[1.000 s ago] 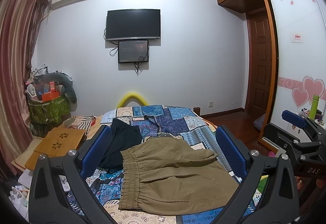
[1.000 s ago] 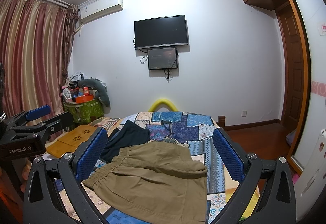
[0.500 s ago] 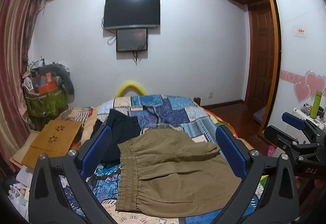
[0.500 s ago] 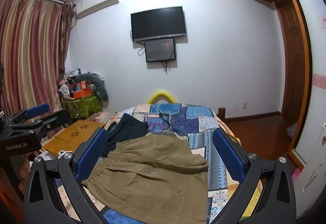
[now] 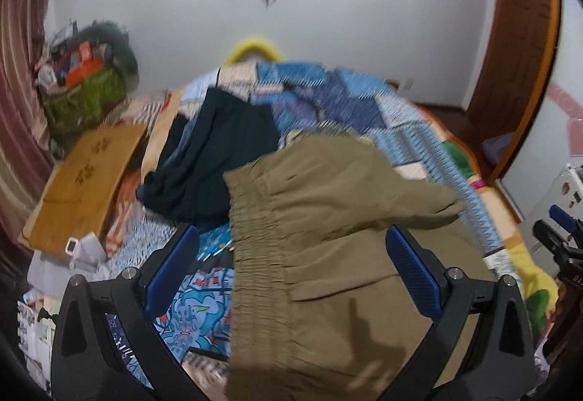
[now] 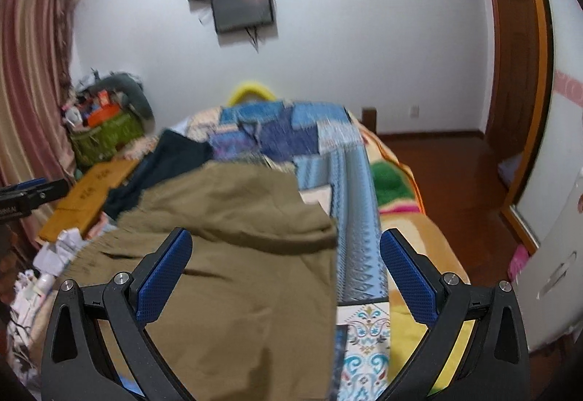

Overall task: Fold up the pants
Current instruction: 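Lower the right gripper onto the khaki pants edge and close it while the left gripper approaches the waistband, then close the left gripper on the elastic waistband while the right gripper holds the pants edge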

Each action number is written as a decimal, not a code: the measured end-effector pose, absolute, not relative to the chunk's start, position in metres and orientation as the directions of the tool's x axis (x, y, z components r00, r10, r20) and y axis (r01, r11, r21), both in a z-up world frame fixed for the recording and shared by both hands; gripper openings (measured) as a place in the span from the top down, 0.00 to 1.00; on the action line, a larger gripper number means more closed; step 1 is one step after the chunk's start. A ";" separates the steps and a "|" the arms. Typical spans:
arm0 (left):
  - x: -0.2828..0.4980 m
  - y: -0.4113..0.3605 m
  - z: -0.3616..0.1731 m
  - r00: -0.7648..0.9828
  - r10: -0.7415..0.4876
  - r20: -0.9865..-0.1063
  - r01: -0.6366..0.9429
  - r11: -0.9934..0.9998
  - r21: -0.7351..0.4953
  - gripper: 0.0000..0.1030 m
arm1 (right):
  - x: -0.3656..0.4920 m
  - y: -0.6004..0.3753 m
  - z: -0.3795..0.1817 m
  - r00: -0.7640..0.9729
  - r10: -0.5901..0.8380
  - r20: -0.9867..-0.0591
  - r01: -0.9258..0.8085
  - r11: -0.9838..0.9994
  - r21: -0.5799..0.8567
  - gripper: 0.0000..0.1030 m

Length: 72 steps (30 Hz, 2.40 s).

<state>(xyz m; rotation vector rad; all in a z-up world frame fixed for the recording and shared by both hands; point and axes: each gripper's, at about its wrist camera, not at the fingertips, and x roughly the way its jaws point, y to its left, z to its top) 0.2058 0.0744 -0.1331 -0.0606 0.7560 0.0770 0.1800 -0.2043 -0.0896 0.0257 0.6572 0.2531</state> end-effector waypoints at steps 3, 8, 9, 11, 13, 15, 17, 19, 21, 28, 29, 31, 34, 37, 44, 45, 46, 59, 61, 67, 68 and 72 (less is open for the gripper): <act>0.230 0.091 -0.156 0.664 0.051 -0.746 -0.099 0.995 -0.019 0.00 | 0.191 -0.209 -0.105 0.723 0.237 -0.649 -0.226 0.969 0.102 0.01; 0.255 0.108 -0.186 0.606 0.092 -0.790 -0.101 0.994 0.038 0.00 | 0.222 -0.213 -0.136 0.632 0.250 -0.733 -0.251 0.962 0.112 0.18; 0.262 0.110 -0.194 0.585 0.104 -0.804 -0.090 0.994 0.063 0.00 | 0.228 -0.213 -0.142 0.609 0.258 -0.750 -0.257 0.959 0.121 0.23; 0.266 0.112 -0.202 0.557 0.114 -0.822 -0.070 0.993 0.090 0.00 | 0.239 -0.214 -0.151 0.578 0.276 -0.768 -0.268 0.953 0.141 0.33; 0.273 0.115 -0.211 0.533 0.114 -0.838 -0.053 0.993 0.102 0.00 | 0.249 -0.216 -0.159 0.552 0.301 -0.778 -0.277 0.946 0.170 0.41; 0.279 0.118 -0.219 0.514 0.096 -0.852 -0.034 0.995 0.091 0.00 | 0.259 -0.218 -0.169 0.517 0.325 -0.792 -0.278 0.939 0.203 0.47; 0.284 0.122 -0.224 0.499 0.070 -0.864 -0.020 0.997 0.070 0.03 | 0.267 -0.217 -0.177 0.482 0.339 -0.808 -0.284 0.933 0.222 0.55; 0.288 0.123 -0.228 0.481 0.056 -0.875 -0.011 0.998 0.058 0.10 | 0.273 -0.215 -0.183 0.465 0.336 -0.819 -0.296 0.931 0.214 0.57; 0.293 0.126 -0.235 0.458 0.040 -0.888 -0.003 0.999 0.043 0.12 | 0.278 -0.212 -0.189 0.450 0.323 -0.833 -0.307 0.931 0.195 0.58; 0.299 0.124 -0.245 0.424 -0.050 -0.904 0.038 0.999 -0.037 0.20 | 0.297 -0.211 -0.203 0.397 0.325 -0.858 -0.320 0.926 0.202 0.60; 0.300 0.122 -0.247 0.417 -0.065 -0.907 0.048 0.998 -0.049 0.22 | 0.300 -0.208 -0.206 0.387 0.316 -0.866 -0.328 0.925 0.191 0.60; 0.301 0.118 -0.253 0.394 -0.112 -0.912 0.078 0.993 -0.089 0.25 | 0.301 -0.203 -0.210 0.375 0.301 -0.877 -0.345 0.923 0.169 0.59; 0.300 0.118 -0.255 0.395 -0.128 -0.910 0.086 0.991 -0.102 0.26 | 0.301 -0.199 -0.211 0.373 0.286 -0.882 -0.364 0.920 0.145 0.61; 0.298 0.120 -0.253 0.397 -0.140 -0.907 0.079 0.990 -0.119 0.36 | 0.303 -0.200 -0.214 0.365 0.283 -0.887 -0.364 0.920 0.143 0.85; 0.284 0.110 -0.234 0.458 -0.051 -0.887 0.119 0.993 0.004 0.51 | 0.299 -0.203 -0.201 0.388 0.296 -0.873 -0.363 0.919 0.151 0.96; 0.283 0.112 -0.231 0.459 -0.058 -0.887 0.117 0.993 -0.004 0.51 | 0.295 -0.206 -0.197 0.401 0.299 -0.866 -0.366 0.919 0.148 0.96; 0.283 0.113 -0.229 0.458 -0.062 -0.887 0.116 0.993 -0.010 0.51 | 0.291 -0.207 -0.193 0.412 0.301 -0.860 -0.368 0.918 0.145 0.96; 0.285 0.114 -0.237 0.439 -0.005 -0.898 0.074 0.997 0.030 0.50 | 0.262 -0.211 -0.155 0.505 0.316 -0.803 -0.393 0.913 0.113 0.96; 0.283 0.116 -0.235 0.447 0.004 -0.895 0.058 0.998 0.034 0.50 | 0.259 -0.209 -0.167 0.491 0.298 -0.819 -0.393 0.914 0.097 0.97; 0.283 0.119 -0.238 0.450 0.010 -0.893 0.043 0.999 0.033 0.44 | 0.263 -0.214 -0.182 0.480 0.288 -0.829 -0.368 0.924 0.109 0.96; 0.283 0.120 -0.238 0.452 0.006 -0.892 0.048 0.998 0.031 0.43 | 0.262 -0.214 -0.179 0.486 0.290 -0.824 -0.365 0.925 0.111 0.96; 0.278 0.122 -0.229 0.463 0.004 -0.886 0.049 0.998 0.030 0.39 | 0.255 -0.218 -0.160 0.535 0.279 -0.798 -0.365 0.928 0.080 0.95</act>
